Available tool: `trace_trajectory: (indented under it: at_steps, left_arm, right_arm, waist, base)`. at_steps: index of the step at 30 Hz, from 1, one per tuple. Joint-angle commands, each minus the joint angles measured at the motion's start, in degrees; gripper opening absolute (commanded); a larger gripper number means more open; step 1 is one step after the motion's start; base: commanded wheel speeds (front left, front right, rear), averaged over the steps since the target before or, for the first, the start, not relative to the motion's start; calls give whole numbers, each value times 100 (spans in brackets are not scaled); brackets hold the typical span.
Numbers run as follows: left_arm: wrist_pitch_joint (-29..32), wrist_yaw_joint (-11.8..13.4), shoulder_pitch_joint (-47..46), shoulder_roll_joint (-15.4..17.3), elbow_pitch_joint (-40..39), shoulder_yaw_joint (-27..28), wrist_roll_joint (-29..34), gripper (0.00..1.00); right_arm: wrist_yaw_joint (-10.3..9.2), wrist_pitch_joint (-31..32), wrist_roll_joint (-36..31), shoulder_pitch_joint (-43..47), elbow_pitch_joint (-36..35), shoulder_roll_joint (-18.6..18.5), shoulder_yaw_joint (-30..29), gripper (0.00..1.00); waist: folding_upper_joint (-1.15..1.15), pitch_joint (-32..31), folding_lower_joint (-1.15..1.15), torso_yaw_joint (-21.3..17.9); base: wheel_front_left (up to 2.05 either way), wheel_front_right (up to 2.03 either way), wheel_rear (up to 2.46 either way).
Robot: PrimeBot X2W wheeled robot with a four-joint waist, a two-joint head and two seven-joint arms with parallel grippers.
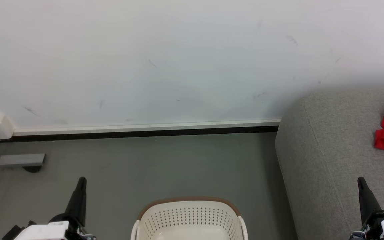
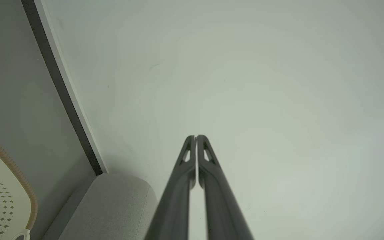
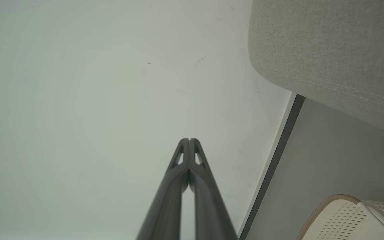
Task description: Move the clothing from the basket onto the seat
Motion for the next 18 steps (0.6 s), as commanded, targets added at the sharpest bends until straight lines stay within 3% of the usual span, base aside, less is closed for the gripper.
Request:
trace_trajectory:
  at_steps: [1,18]
  left_arm:
    - [21,-8,-43,11,-21,12,-83,0]
    - [21,-8,-43,11,-21,12,-84,0]
  right_arm:
    - [-12,22,-23,-82,13,-4,-26,0]
    - [-12,22,-25,-82,13,-2,-27,0]
  waist:
    - [0,0,0,0]
    - [0,0,0,0]
  base:
    - [0,0,0]
    - [0,0,0]
